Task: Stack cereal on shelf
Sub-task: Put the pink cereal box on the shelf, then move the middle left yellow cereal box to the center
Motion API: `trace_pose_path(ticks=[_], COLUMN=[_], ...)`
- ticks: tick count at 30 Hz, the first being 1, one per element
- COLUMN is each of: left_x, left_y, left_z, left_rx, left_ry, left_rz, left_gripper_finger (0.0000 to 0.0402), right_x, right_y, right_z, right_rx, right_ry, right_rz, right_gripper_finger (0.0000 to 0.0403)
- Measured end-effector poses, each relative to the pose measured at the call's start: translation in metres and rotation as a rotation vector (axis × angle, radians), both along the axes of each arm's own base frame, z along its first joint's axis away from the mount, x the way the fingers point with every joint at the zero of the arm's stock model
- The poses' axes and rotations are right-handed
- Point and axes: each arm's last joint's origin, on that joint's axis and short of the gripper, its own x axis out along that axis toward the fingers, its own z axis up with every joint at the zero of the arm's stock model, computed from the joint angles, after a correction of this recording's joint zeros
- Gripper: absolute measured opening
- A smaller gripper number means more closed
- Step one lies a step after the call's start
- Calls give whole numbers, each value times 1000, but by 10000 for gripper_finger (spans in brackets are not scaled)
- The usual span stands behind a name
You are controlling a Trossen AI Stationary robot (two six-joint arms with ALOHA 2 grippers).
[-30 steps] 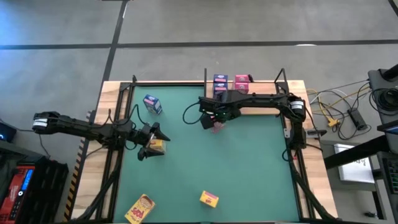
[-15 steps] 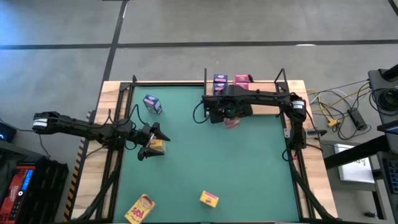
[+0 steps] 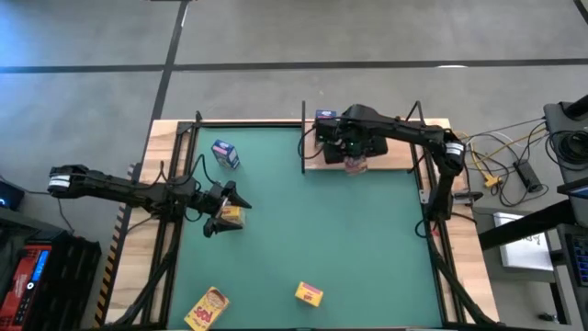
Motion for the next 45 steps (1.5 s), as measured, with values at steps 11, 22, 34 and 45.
trace_pose_path(ticks=[11, 22, 34, 45], left_x=[0, 0, 0, 0], left_y=[0, 0, 0, 0], left_z=[0, 0, 0, 0], left_rx=[0, 0, 0, 0], left_ry=[0, 0, 0, 0], left_rz=[-1, 0, 0, -1], left_gripper_finger=[352, 352, 352, 352], right_x=[-27, -40, -50, -51], right_y=[-20, -26, -38, -37], right_z=[-8, -15, -31, -28], right_rx=[6, -56, -43, -45], right_ry=[-31, -187, -241, -253], right_rz=[-114, -86, -77, -35], right_gripper_finger=[318, 318, 318, 363])
